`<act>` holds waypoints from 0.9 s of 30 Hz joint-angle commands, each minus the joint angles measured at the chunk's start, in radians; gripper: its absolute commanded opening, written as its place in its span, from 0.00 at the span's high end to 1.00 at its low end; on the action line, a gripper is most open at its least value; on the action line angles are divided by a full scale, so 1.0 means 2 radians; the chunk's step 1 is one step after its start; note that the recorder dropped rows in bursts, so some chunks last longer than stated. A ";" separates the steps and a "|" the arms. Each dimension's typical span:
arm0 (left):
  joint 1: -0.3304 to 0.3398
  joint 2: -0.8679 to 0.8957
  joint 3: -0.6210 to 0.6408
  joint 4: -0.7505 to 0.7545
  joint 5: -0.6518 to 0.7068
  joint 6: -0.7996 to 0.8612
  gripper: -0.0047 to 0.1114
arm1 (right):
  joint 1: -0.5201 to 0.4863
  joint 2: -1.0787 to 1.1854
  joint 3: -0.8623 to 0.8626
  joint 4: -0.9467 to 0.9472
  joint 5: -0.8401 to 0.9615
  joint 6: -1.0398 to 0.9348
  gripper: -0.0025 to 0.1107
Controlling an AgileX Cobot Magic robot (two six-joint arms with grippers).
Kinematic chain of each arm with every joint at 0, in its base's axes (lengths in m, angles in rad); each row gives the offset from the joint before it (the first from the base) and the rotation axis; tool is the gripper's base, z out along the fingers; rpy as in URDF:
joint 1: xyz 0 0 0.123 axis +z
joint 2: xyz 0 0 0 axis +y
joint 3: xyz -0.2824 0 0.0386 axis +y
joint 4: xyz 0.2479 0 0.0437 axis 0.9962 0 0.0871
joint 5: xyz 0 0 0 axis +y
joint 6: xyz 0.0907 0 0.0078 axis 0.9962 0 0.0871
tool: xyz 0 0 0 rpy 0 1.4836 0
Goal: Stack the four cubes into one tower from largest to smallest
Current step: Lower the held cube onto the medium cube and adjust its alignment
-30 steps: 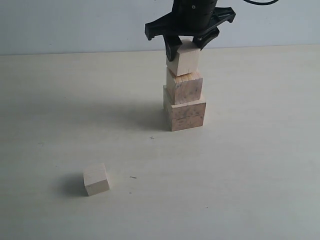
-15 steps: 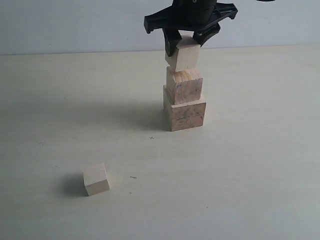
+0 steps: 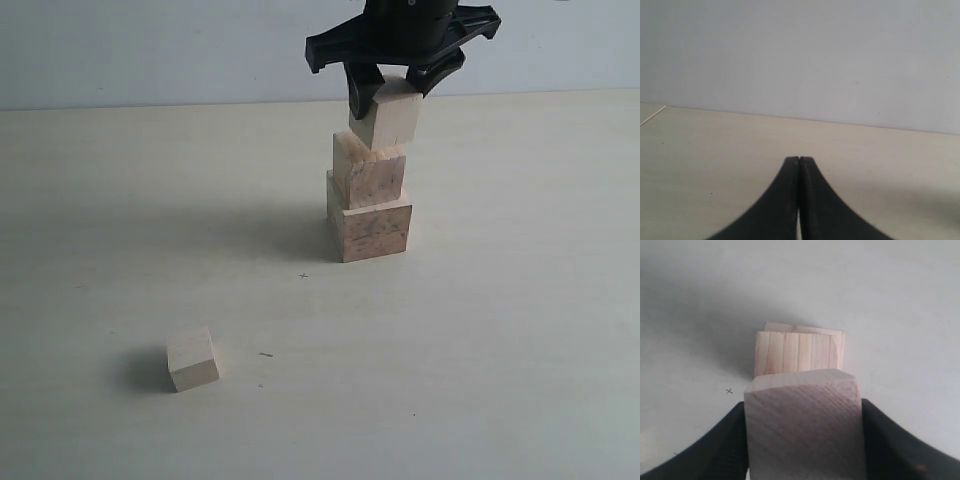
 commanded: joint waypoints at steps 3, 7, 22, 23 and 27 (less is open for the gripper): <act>-0.003 -0.003 0.002 -0.003 0.000 -0.001 0.96 | -0.001 -0.010 0.002 0.000 -0.003 0.001 0.98; -0.003 -0.003 0.002 -0.003 0.000 -0.001 0.96 | -0.001 -0.006 0.002 0.002 -0.003 0.001 0.98; -0.003 -0.003 0.002 -0.003 0.000 0.001 0.96 | -0.001 0.012 0.002 0.005 -0.003 0.005 0.98; -0.003 -0.003 0.002 -0.003 0.000 0.001 0.96 | -0.001 0.012 0.002 0.005 -0.004 0.005 0.98; -0.003 -0.003 0.002 -0.003 0.000 -0.001 0.96 | -0.001 0.012 0.002 0.005 -0.015 0.013 0.98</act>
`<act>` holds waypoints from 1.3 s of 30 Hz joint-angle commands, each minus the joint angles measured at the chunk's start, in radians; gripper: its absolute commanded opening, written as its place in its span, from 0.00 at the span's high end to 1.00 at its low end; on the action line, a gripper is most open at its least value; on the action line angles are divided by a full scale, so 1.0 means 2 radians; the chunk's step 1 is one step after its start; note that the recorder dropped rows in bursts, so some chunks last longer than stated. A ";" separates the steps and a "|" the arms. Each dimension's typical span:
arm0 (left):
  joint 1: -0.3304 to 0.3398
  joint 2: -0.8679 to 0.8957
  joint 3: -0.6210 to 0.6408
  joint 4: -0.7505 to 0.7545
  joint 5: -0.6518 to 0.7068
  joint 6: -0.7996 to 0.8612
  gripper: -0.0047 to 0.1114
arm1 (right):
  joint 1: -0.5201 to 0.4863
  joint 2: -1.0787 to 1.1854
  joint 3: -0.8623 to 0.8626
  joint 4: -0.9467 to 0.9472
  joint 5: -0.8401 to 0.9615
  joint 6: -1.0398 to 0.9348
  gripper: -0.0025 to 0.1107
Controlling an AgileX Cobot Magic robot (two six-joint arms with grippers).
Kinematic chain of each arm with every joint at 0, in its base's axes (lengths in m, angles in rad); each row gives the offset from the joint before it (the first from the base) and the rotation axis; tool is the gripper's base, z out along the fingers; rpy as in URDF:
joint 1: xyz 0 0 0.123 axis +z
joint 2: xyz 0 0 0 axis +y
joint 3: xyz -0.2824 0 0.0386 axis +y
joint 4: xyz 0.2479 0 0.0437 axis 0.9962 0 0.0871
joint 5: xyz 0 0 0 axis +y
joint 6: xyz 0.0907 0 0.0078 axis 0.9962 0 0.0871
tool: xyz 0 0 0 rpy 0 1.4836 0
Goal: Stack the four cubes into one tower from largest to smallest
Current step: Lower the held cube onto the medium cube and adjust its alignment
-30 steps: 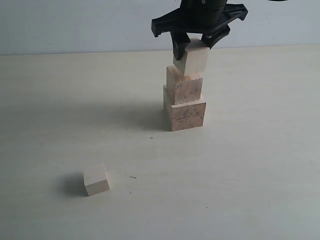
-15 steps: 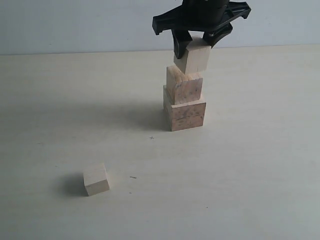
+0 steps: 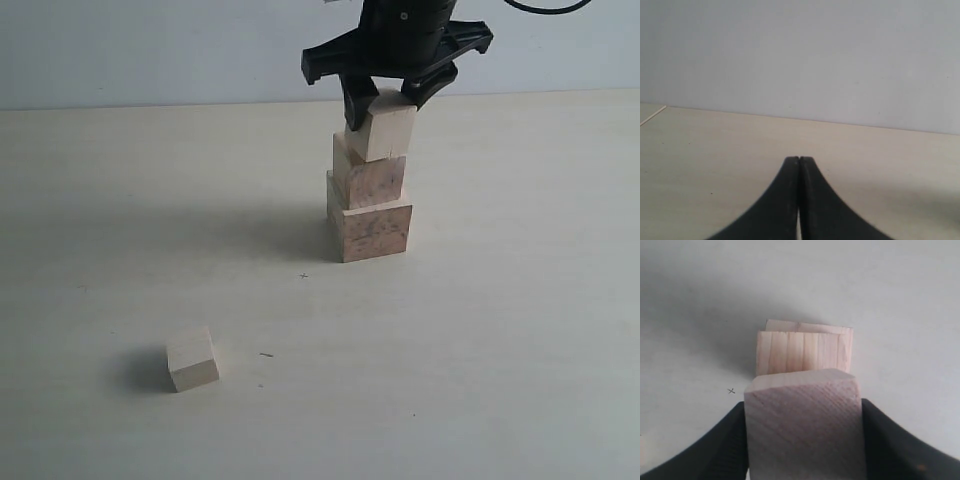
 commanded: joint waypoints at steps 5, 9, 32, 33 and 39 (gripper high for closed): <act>-0.003 -0.003 0.002 -0.003 0.000 0.000 0.96 | -0.001 0.000 0.001 -0.001 -0.022 0.005 0.98; -0.003 -0.003 0.002 -0.003 0.000 0.000 0.96 | -0.001 0.006 0.001 -0.001 -0.021 0.005 0.98; -0.003 -0.003 0.002 -0.003 0.000 0.000 0.96 | -0.001 0.007 0.001 -0.003 -0.034 0.005 0.98; -0.003 -0.003 0.002 -0.003 0.000 0.000 0.96 | -0.001 0.007 0.001 -0.003 -0.034 0.005 0.98; -0.003 -0.003 0.002 -0.003 0.000 -0.001 0.96 | -0.001 0.010 0.001 -0.003 -0.034 0.005 0.98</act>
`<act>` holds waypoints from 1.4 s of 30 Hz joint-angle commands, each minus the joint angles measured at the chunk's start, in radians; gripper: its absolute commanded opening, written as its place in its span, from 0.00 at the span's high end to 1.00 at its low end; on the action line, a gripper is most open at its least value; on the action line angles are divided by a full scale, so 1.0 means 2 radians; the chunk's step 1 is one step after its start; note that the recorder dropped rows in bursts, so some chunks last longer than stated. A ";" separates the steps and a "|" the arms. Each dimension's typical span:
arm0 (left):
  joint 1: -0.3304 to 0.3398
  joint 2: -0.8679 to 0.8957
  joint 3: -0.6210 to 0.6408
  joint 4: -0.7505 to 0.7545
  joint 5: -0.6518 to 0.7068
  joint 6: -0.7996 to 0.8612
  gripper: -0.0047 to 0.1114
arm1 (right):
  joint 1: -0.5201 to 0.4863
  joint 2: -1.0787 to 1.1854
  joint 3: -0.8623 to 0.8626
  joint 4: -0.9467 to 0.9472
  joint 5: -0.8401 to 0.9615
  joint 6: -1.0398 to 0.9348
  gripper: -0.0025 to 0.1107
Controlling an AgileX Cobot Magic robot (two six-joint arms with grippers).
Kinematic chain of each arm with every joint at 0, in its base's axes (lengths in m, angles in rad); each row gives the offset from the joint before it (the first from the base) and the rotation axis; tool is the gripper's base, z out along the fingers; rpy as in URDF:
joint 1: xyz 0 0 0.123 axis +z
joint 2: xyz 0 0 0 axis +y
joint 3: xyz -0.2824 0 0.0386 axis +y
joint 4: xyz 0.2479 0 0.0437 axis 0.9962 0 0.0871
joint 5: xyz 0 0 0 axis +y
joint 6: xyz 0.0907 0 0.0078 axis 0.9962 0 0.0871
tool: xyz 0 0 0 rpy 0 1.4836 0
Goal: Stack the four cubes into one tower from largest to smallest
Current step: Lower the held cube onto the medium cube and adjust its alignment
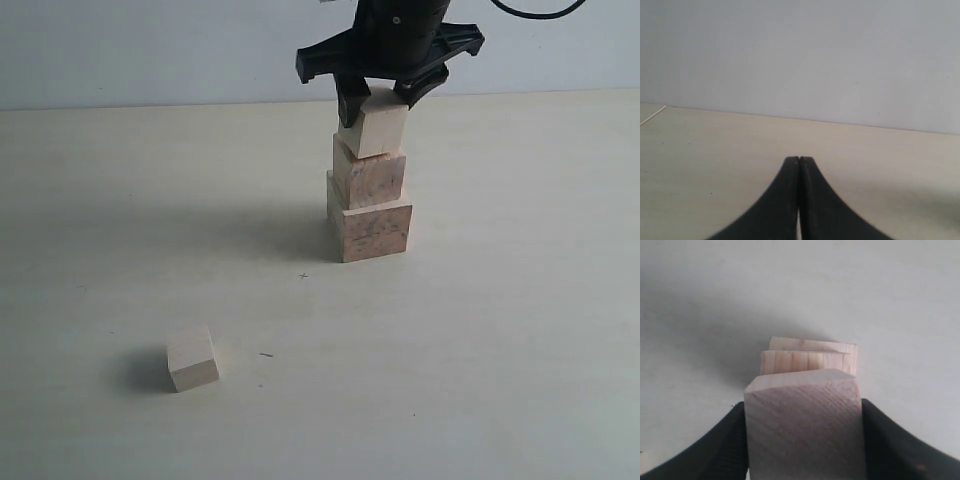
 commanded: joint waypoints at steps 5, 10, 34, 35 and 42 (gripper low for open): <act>-0.003 -0.003 0.002 -0.003 0.000 -0.001 0.96 | -0.001 0.007 0.001 -0.003 -0.008 0.000 0.98; -0.003 -0.003 0.002 -0.003 0.000 0.000 0.96 | -0.001 0.008 0.001 -0.003 -0.010 0.000 0.98; -0.003 -0.003 0.002 -0.003 0.000 0.000 0.96 | -0.001 0.008 0.001 0.004 -0.008 -0.003 0.57; -0.003 -0.003 0.002 -0.003 0.000 0.000 0.96 | -0.001 0.008 0.001 0.006 -0.008 -0.003 0.56; -0.003 -0.003 0.002 -0.003 0.000 -0.001 0.96 | -0.001 0.005 0.001 0.008 -0.008 -0.003 0.40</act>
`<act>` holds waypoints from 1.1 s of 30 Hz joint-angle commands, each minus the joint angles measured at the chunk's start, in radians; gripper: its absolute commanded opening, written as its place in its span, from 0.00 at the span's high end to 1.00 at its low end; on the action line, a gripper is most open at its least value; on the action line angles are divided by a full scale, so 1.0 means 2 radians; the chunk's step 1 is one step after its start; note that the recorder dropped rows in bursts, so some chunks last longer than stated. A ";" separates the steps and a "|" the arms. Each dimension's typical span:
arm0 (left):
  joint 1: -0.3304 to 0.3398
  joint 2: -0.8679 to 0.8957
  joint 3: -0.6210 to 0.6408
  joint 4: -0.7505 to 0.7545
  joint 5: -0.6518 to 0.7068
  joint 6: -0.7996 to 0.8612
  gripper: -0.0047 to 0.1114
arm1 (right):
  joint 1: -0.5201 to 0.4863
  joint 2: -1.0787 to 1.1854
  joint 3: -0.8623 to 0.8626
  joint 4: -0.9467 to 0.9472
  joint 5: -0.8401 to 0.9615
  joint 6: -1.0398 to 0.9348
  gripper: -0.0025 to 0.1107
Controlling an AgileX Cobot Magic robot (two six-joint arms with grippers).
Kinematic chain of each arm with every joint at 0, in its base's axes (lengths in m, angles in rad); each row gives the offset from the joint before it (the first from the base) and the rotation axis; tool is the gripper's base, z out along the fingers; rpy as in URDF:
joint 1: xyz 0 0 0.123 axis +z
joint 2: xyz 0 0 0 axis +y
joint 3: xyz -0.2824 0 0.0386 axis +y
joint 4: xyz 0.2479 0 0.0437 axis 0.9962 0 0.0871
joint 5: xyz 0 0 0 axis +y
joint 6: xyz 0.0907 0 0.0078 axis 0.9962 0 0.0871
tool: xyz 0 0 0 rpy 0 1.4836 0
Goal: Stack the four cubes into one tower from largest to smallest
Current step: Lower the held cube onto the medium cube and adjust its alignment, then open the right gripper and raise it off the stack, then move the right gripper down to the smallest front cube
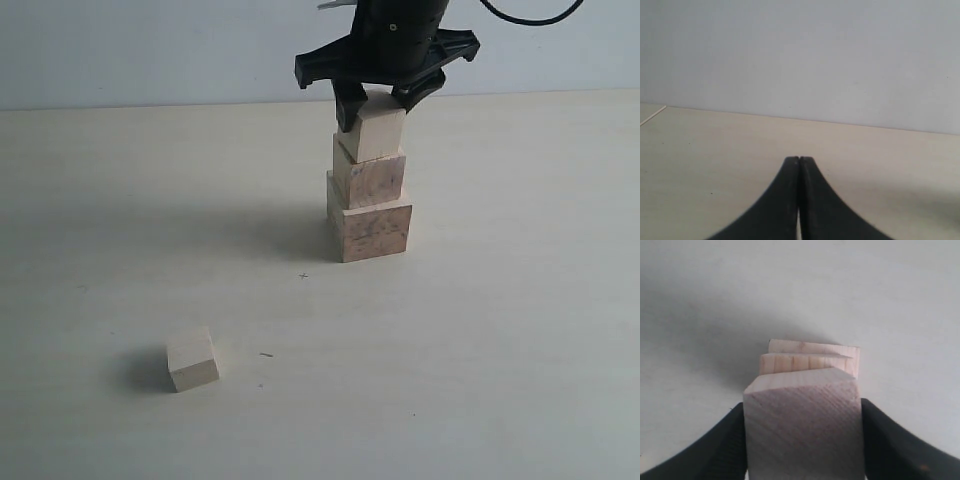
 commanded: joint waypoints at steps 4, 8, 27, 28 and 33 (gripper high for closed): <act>-0.003 -0.003 0.002 -0.003 0.000 -0.001 0.96 | -0.001 -0.001 0.001 0.006 0.005 -0.003 0.31; -0.003 -0.003 0.002 -0.003 0.000 -0.001 0.96 | -0.001 -0.002 0.001 0.004 0.009 -0.003 0.31; -0.003 -0.003 0.002 -0.003 0.000 -0.001 0.96 | 0.022 -0.129 0.003 -0.049 0.004 -0.006 0.32; -0.003 -0.003 0.002 -0.003 0.000 -0.001 0.96 | 0.029 -0.142 0.005 -0.049 0.010 -0.016 0.34; -0.003 -0.003 0.002 -0.003 0.000 0.000 0.96 | 0.082 -0.229 0.059 -0.038 0.014 -0.067 0.48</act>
